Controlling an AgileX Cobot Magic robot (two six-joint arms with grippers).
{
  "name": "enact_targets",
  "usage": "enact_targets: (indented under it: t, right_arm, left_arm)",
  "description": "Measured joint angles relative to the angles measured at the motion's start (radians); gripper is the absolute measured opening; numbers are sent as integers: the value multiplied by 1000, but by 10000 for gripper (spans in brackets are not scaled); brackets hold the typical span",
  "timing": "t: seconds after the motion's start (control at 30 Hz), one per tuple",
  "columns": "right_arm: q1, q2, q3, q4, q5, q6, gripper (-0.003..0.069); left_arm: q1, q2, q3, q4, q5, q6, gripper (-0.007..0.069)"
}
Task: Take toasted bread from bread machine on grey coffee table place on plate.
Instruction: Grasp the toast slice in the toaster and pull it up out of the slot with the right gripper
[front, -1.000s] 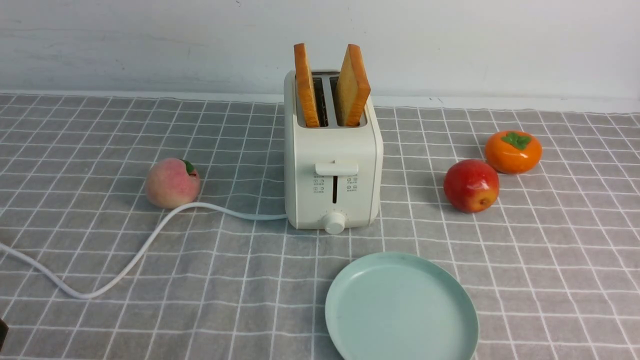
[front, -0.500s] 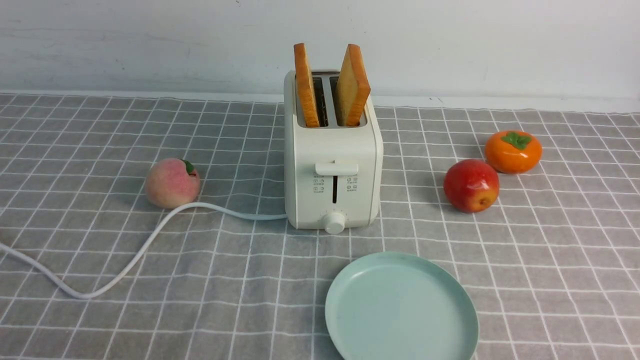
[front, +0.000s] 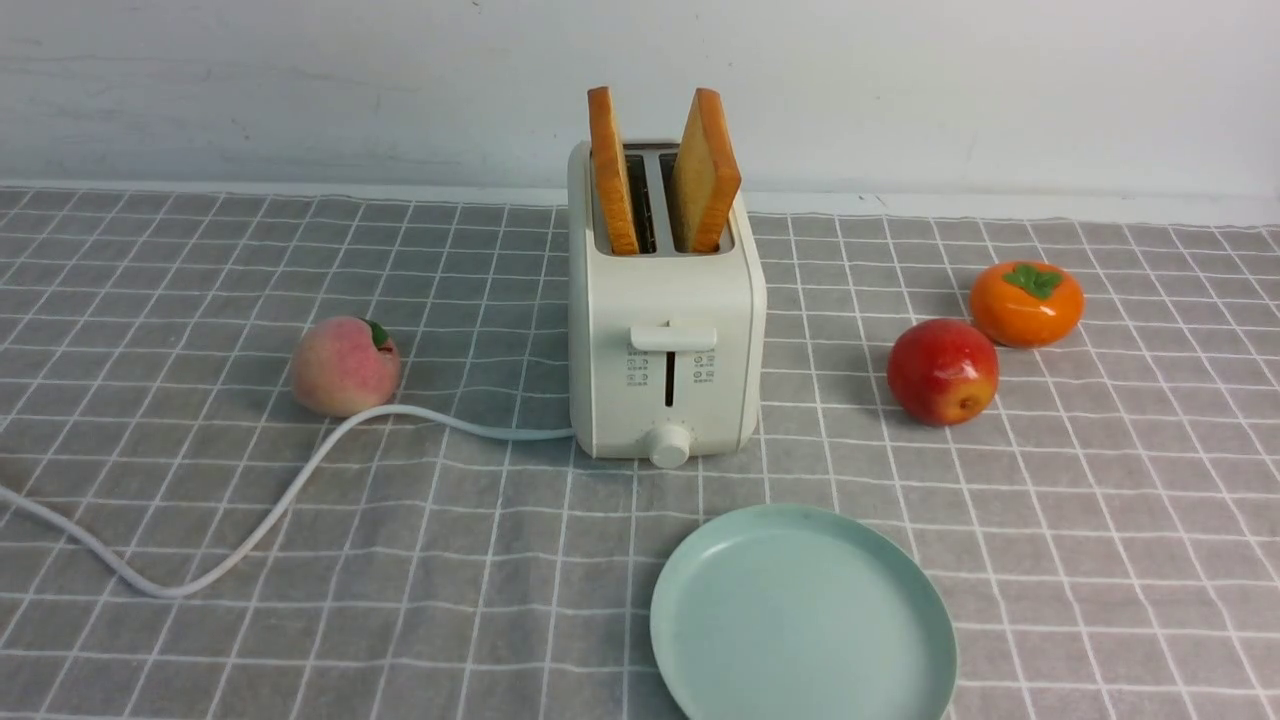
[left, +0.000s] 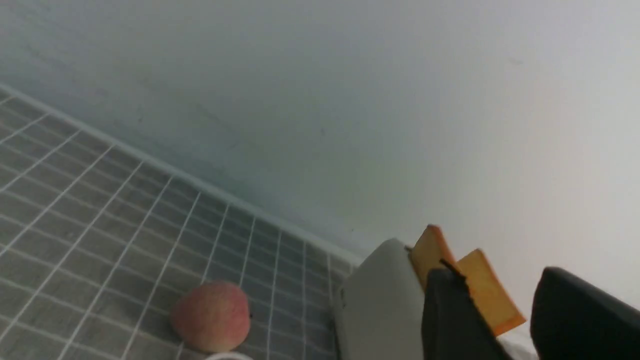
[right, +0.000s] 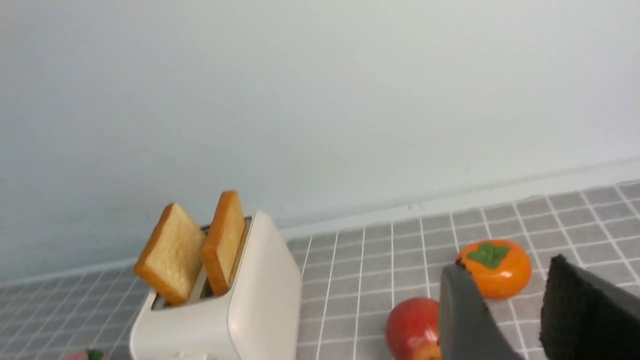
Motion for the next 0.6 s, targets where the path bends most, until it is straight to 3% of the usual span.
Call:
enact_targets:
  t: [0.27,0.47,0.6]
  right_arm:
    - [0,198,-50,33,95,-9,239]
    - [8,293,-50,135,215,-30,239]
    - [64,378,-51,259,265,-154,239]
  left_arm:
    - [0,144,-82,85,307,75,238]
    - [0,144,-83,76,344,81,238]
    - [-9,144,-84,23,344,82,238]
